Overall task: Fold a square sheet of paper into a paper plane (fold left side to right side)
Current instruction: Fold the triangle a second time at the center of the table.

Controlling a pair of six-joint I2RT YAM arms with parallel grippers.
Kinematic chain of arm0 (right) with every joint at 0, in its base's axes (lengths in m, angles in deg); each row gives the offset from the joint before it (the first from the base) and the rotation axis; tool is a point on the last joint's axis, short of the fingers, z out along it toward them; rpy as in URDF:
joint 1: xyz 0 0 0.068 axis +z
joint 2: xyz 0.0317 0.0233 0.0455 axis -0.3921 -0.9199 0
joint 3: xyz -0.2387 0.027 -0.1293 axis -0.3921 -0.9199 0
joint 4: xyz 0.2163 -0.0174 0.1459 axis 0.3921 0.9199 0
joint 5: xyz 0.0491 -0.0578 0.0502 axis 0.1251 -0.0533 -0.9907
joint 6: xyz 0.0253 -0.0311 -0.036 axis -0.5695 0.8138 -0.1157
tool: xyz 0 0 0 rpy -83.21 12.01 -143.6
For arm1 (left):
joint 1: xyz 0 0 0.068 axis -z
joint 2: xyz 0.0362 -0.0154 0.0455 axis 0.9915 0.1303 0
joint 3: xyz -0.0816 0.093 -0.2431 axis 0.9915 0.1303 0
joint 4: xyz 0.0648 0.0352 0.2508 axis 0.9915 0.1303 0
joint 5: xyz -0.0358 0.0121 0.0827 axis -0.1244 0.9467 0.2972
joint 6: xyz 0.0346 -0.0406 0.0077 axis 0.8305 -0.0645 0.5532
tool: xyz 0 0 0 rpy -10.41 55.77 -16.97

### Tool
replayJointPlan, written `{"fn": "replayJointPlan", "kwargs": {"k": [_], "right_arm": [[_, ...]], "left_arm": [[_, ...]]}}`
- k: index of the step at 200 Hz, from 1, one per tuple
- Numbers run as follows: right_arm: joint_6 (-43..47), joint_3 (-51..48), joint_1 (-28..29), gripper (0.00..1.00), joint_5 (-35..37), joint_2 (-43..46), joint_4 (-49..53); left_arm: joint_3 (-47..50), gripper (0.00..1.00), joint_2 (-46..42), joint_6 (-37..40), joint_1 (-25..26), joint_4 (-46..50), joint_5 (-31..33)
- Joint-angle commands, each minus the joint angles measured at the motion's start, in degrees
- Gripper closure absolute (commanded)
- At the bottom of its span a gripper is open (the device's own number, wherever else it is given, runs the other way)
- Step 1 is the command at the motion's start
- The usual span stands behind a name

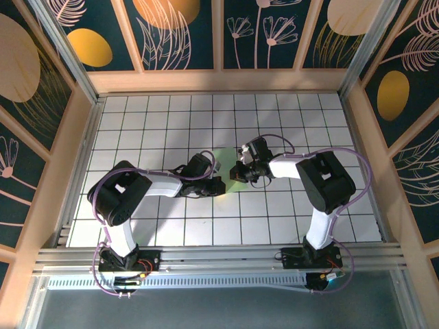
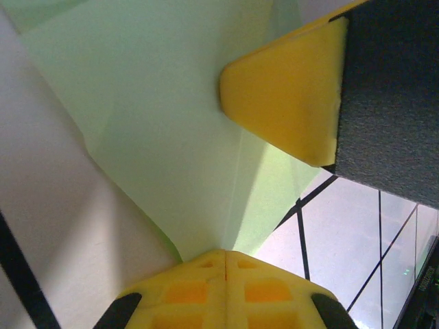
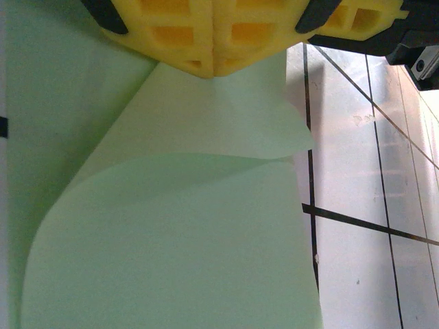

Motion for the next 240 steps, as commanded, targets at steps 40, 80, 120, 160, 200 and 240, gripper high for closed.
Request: {"fn": "replayJointPlan", "kwargs": {"k": [40, 80, 120, 160, 200, 240], "right_arm": [[0.4, -1.0, 0.5, 1.0, 0.4, 4.1, 2.3], [-0.2, -1.5, 0.9, 1.0, 0.4, 2.8, -0.5], [-0.3, 0.3, 0.9, 1.0, 1.1, 1.2, -1.6], [1.1, 2.4, 0.6, 1.0, 2.7, -1.2, -0.3], [1.7, 2.1, 0.1, 1.0, 3.9, -2.3, 0.9], [1.6, -1.0, 0.1, 1.0, 3.6, -2.3, 1.1]], "left_arm": [[0.5, 1.0, 0.6, 1.9, 0.8, 3.6, 2.5], [0.5, 1.0, 0.7, 1.9, 1.1, 3.8, 2.8], [0.6, 1.0, 0.7, 2.0, 1.0, 3.9, 2.9], [0.5, 1.0, 0.6, 1.9, 1.1, 3.8, 2.9], [0.6, 1.0, 0.3, 1.3, 1.1, 3.1, 2.6], [-0.7, 1.0, -2.0, -1.0, 1.0, 0.8, 1.7]]}}
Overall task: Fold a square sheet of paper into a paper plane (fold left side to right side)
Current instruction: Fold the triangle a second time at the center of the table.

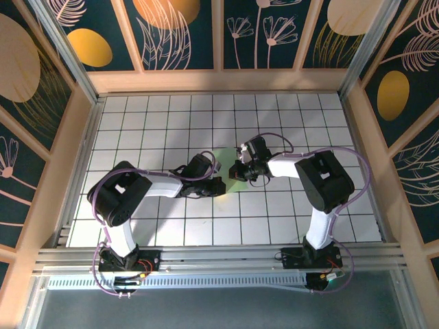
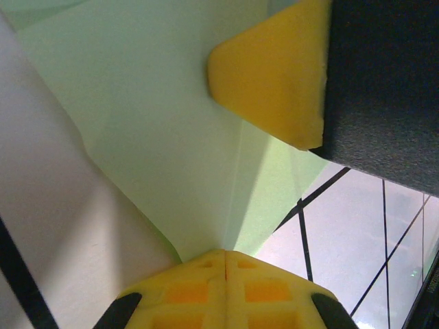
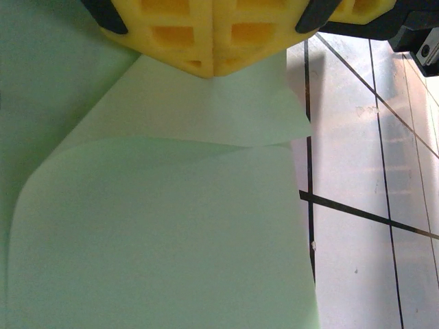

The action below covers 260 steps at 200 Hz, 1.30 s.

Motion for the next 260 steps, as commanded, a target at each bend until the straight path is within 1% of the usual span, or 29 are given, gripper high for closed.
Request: {"fn": "replayJointPlan", "kwargs": {"k": [1, 52, 77, 113, 152, 260], "right_arm": [[1.1, -2.2, -0.2, 1.0, 2.2, -1.4, 1.3], [0.5, -3.5, 0.1, 1.0, 2.0, -0.9, 0.7], [0.5, -3.1, 0.1, 1.0, 2.0, -1.0, 0.9], [0.5, -3.0, 0.3, 1.0, 2.0, -1.1, 1.1], [0.6, -3.1, 0.3, 1.0, 2.1, -0.9, 1.3], [0.7, -2.0, 0.4, 1.0, 2.4, -0.5, 2.0]], "left_arm": [[-0.8, 1.0, -1.8, -1.3, 0.3, 0.7, 0.4], [-2.4, 1.0, -4.7, -2.3, -2.2, -0.4, -1.5], [-3.9, 1.0, -2.9, -1.3, -2.2, 0.4, -2.9], [-5.7, 1.0, 0.0, 0.1, -2.2, 1.1, -3.0], [-6.9, 1.0, 2.8, 1.6, -2.2, 3.4, -1.5], [-5.0, 1.0, 5.5, 2.9, -2.1, 5.5, 2.6]]}}
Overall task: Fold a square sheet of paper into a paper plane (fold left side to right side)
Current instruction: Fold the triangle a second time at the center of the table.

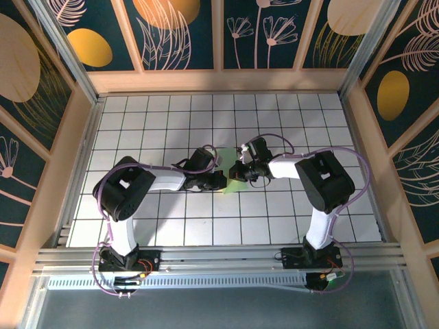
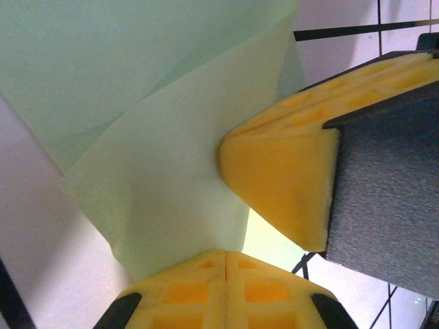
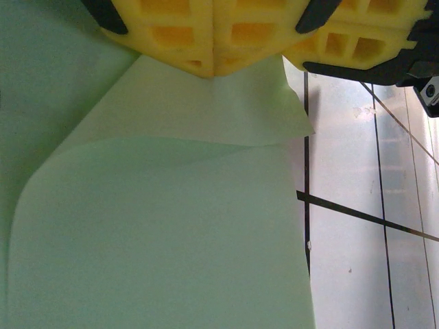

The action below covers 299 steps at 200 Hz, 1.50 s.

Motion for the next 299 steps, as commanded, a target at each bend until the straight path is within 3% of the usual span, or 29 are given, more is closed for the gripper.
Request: {"fn": "replayJointPlan", "kwargs": {"k": [1, 108, 234, 272, 299], "right_arm": [[0.7, -0.6, 0.5, 1.0, 2.9, -0.6, 4.5], [0.8, 2.2, -1.4, 1.0, 3.3, -0.5, 4.4], [5.6, 7.9, -13.4, 1.0, 4.7, -3.5, 6.6], [6.0, 7.2, -13.1, 1.0, 3.0, 2.2, 8.2], [3.6, 3.3, -9.8, 1.0, -1.0, 5.3, 5.5]], "left_arm": [[0.8, 1.0, 1.8, 1.5, 0.0, 2.5, 2.2], [2.2, 1.0, 2.7, 2.2, 0.0, 7.2, 7.1], [4.0, 1.0, 2.6, 1.6, 0.4, 5.6, 8.3], [3.4, 1.0, 1.9, 1.4, 0.6, 4.5, 7.9], [2.7, 1.0, 1.8, 1.7, 0.7, 5.3, 8.1]]}}
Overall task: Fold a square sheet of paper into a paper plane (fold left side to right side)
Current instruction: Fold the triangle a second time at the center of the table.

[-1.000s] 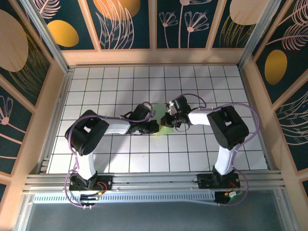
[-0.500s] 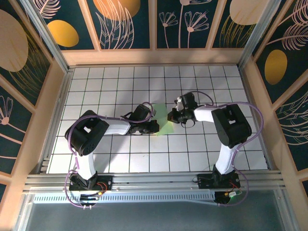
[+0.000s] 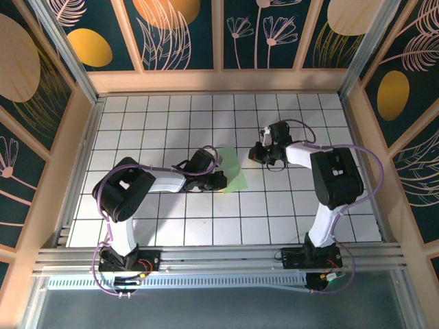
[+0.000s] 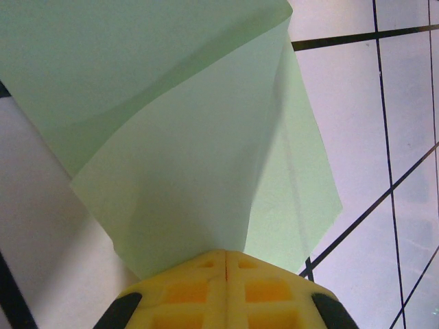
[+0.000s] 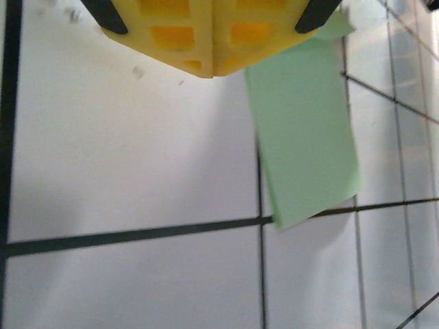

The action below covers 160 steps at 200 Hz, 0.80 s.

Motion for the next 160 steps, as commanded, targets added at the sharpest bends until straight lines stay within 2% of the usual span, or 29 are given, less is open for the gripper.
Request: {"fn": "replayJointPlan", "kwargs": {"k": [1, 31, 57, 99, 160], "right_arm": [[-1.0, -2.8, 3.3, 1.0, -3.2, 3.8, -0.8], [-5.0, -4.5, 8.8, 1.0, -3.8, 2.2, -5.7], [-6.0, -3.3, 10.0, 1.0, -3.5, -1.4, -7.0], [-4.1, -0.9, 8.6, 1.0, -1.0, -4.7, -5.3], [-1.5, 1.2, 3.2, 1.0, 0.1, -6.7, -3.5]], "left_arm": [[1.5, 1.0, 2.1, 0.8, 0.0, 7.4, 5.3], [1.1, 1.0, 2.0, 1.3, 0.0, 8.3, 5.8], [1.4, 1.0, 2.0, 1.1, 0.0, 8.1, 5.7], [1.4, 1.0, 2.1, 1.0, 0.0, 8.2, 5.6], [1.6, 1.0, 2.4, 1.2, 0.0, 8.1, 5.2]]}}
